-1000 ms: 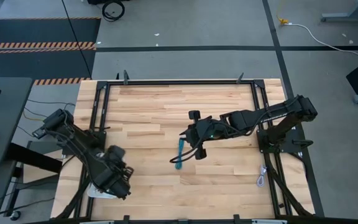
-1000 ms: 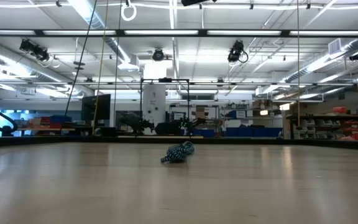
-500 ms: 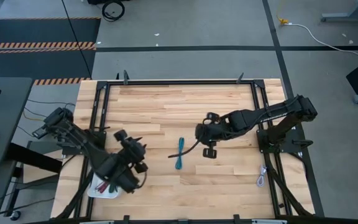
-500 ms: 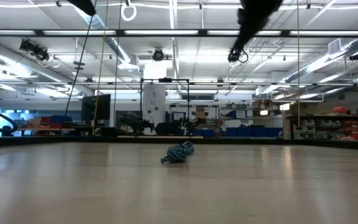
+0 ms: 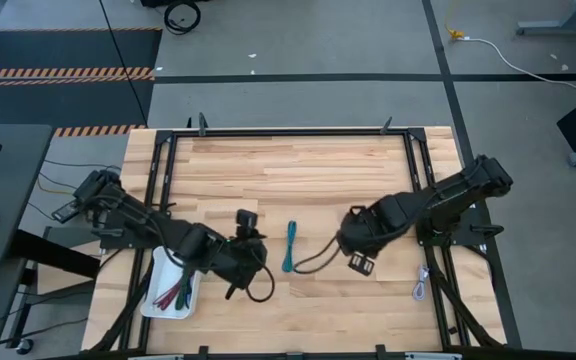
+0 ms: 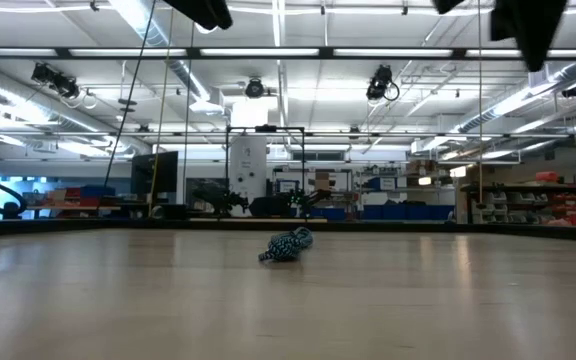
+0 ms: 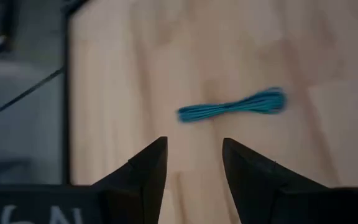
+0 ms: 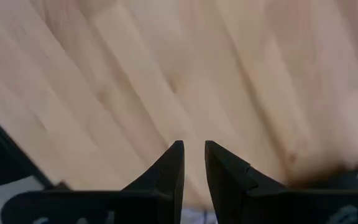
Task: Pick and place USB-C Cables
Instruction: Put the blue charger cable into the white bin
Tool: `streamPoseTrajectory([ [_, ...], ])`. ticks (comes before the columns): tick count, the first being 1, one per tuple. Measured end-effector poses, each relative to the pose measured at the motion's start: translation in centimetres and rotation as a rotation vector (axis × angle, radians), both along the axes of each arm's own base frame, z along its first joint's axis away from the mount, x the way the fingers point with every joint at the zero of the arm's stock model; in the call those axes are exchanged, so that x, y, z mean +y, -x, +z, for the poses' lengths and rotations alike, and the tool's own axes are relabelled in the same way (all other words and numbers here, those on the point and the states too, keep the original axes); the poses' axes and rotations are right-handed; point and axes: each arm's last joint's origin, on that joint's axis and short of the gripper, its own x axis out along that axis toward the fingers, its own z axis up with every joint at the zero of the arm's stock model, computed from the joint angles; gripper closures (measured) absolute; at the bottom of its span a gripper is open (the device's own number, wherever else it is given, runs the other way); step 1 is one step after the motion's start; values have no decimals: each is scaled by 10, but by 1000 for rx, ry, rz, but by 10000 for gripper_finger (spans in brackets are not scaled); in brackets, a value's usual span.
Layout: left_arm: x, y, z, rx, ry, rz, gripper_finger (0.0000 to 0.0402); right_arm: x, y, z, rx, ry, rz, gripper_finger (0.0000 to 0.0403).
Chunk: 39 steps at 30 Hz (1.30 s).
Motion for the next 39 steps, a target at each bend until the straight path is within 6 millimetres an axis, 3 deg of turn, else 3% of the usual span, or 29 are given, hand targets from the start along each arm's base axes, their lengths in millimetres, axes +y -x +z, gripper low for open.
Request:
streamPoseTrajectory([
  [5, 17, -12, -9, 51, 40, -85, 239, 26, 13, 0, 53, -63, -68, 331],
  [8, 30, -19, -24, 60, 53, -102, 239, 42, 22, 0, 78, -88, -139, 331],
  [13, 47, -24, -59, 94, -31, -270, 239, 69, 41, 0, 107, -94, -219, 331],
  [20, 52, -19, -90, 151, -244, -531, 239, 95, 63, 0, 118, -87, -296, 331],
  [26, 47, -10, -107, 225, -361, -771, 239, 105, 69, 0, 7, -45, -312, 331],
  [33, 42, -17, -108, 4, -293, -710, 240, 111, 64, 1, -121, -55, -318, 331],
  [39, 39, -25, -98, -168, -154, -600, 240, 117, 69, -8, -1, -144, -311, 331],
])
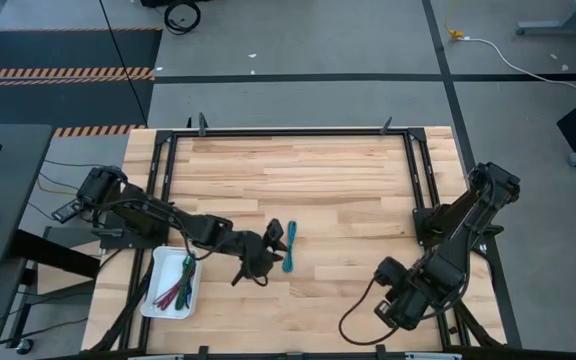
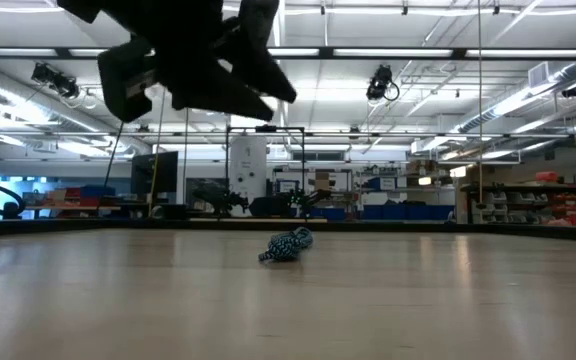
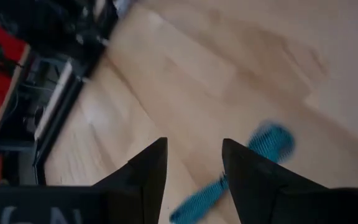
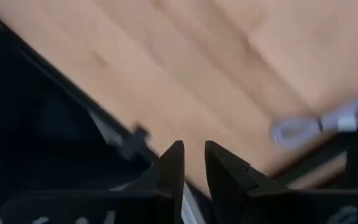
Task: Pick and place USB-C Cables
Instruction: Put the blue charger cable into the white bin
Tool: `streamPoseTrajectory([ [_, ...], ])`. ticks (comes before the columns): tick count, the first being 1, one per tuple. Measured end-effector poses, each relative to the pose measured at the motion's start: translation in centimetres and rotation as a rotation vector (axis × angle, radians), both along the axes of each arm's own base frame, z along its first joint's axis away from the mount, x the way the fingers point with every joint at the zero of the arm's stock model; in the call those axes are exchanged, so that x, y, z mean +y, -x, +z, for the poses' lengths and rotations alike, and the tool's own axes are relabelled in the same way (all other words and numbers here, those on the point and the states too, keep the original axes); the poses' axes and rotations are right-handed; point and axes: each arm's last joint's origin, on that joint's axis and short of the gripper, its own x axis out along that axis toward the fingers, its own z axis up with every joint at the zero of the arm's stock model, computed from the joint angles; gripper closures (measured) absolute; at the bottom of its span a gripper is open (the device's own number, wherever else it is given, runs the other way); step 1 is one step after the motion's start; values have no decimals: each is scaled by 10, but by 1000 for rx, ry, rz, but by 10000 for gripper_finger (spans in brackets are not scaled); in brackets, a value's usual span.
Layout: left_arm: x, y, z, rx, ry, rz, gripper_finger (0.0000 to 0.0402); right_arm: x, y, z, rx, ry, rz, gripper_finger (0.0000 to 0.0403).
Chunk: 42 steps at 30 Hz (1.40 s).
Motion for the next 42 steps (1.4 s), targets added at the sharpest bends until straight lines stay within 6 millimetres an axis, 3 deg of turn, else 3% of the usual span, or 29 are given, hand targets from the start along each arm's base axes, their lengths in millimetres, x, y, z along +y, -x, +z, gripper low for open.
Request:
streamPoseTrajectory([
  [5, -2, -7, -12, 12, -43, -102, 245, 7, 6, -18, 122, -97, -47, 331],
  [13, 16, -20, -43, 131, -208, -100, 265, 16, 1, -32, 57, -193, -43, 331],
  [19, 27, -37, -34, 365, -231, -78, 278, 16, 1, -33, 22, -178, -1, 331],
  [24, 23, -58, -23, 468, -234, -110, 287, 16, 0, -33, -52, -128, 7, 331],
  [33, 18, -88, -38, 637, -295, -165, 292, 26, 11, -32, -72, -124, 54, 331],
  [42, 18, -92, -45, 659, -349, -224, 292, 31, 19, -33, -110, -95, 75, 331],
])
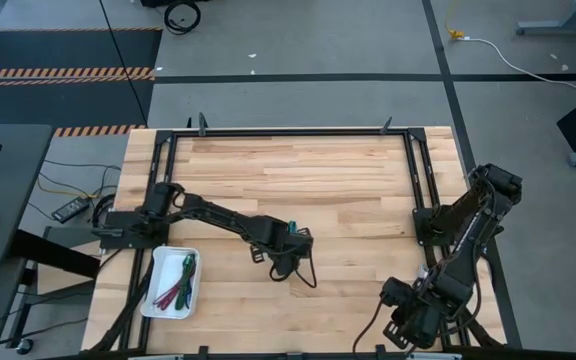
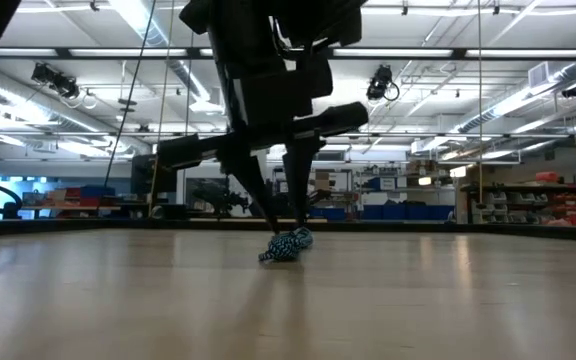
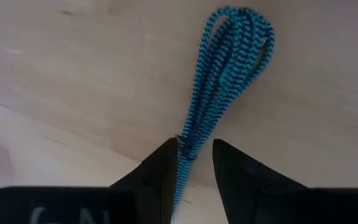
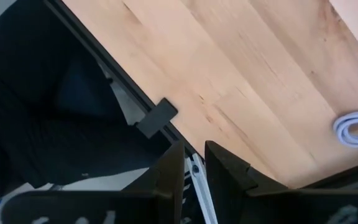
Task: Pick and place USB-C Cables
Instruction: Put the blue charger cable into the white bin
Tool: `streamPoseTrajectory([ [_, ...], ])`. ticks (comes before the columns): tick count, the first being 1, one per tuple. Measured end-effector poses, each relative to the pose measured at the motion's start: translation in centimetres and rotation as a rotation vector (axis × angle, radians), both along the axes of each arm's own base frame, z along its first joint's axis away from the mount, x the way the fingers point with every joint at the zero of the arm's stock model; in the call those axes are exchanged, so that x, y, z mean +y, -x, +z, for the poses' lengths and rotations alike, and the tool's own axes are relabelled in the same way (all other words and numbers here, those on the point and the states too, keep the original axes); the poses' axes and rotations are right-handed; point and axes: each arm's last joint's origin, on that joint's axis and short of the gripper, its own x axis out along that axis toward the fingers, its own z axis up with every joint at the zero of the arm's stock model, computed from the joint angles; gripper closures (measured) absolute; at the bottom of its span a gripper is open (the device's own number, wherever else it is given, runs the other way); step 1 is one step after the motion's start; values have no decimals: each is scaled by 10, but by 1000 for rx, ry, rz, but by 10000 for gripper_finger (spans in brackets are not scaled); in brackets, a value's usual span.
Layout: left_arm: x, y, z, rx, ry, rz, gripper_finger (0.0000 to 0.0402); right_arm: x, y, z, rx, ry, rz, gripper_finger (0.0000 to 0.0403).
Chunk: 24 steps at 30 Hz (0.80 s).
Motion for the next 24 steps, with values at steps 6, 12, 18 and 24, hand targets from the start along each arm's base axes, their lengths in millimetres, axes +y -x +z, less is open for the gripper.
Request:
streamPoseTrajectory([
  [6, 0, -1, -6, 6, -15, -4, 292, 0, 0, 0, -38, 26, 6, 331],
  [12, 0, -4, -19, 18, -37, 7, 292, 0, 0, 0, -45, 29, 13, 331],
  [18, 0, -4, -20, 14, -50, 51, 320, 0, 0, 0, -43, 33, 15, 331],
  [24, -1, 0, -21, 34, -61, 139, 378, -1, 0, 0, -46, 36, 19, 331],
])
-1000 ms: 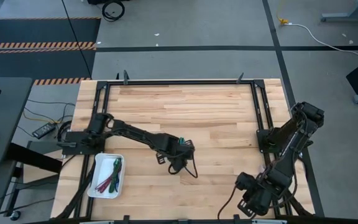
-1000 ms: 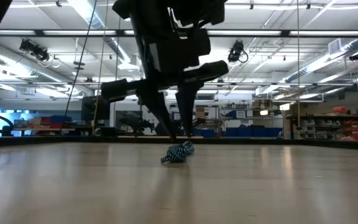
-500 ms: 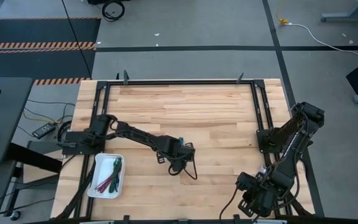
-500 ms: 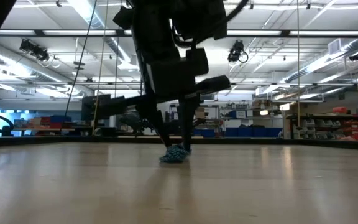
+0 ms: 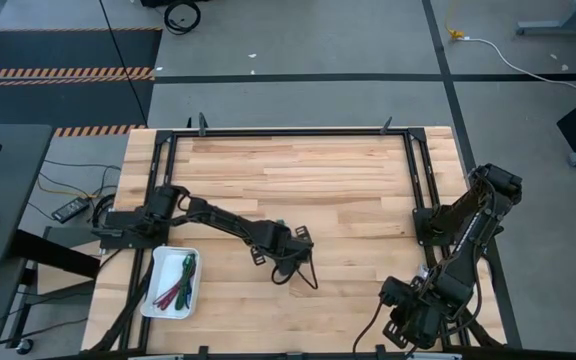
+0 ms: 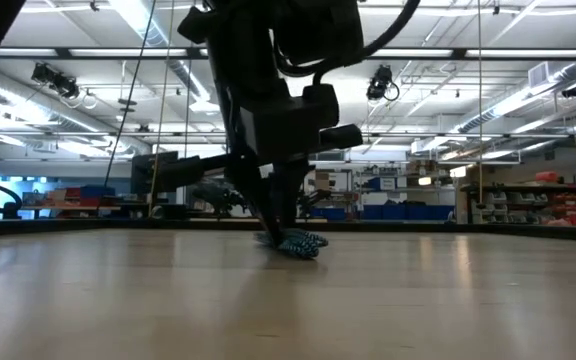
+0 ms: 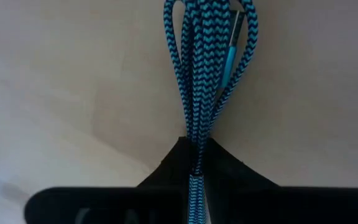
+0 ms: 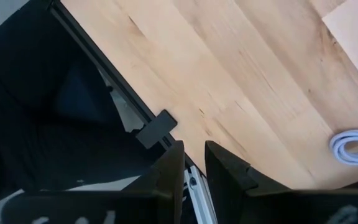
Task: Pick and place USB-C Cables
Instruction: Put the blue charger cable into the white bin
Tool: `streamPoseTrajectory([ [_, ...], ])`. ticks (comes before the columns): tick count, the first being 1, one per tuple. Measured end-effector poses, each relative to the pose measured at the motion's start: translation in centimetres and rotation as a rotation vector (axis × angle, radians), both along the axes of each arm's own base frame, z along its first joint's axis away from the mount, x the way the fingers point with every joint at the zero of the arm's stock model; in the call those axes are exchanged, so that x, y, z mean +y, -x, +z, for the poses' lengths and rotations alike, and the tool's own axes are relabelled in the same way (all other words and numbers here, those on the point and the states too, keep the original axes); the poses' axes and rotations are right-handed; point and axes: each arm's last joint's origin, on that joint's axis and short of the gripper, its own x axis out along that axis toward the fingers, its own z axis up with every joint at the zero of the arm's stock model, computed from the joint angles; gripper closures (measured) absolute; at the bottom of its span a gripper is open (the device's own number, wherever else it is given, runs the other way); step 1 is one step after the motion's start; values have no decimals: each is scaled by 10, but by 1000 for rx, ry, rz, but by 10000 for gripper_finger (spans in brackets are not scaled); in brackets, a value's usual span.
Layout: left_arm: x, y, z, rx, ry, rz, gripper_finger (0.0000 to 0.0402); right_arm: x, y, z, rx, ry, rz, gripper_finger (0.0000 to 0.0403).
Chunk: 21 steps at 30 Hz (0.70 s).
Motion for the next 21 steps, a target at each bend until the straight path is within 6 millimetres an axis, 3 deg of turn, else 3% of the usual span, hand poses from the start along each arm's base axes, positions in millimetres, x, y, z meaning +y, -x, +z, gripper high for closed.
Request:
streamPoseTrajectory([
  [9, -6, 7, 5, 0, -59, 100, 378, -1, -1, 0, -21, 20, 6, 331],
  [14, -9, 8, 27, -104, -169, 405, 378, -13, -1, -2, -17, 141, -59, 331],
  [21, -8, 15, 60, -74, -129, 698, 379, -32, -8, -2, -142, 381, -110, 331],
])
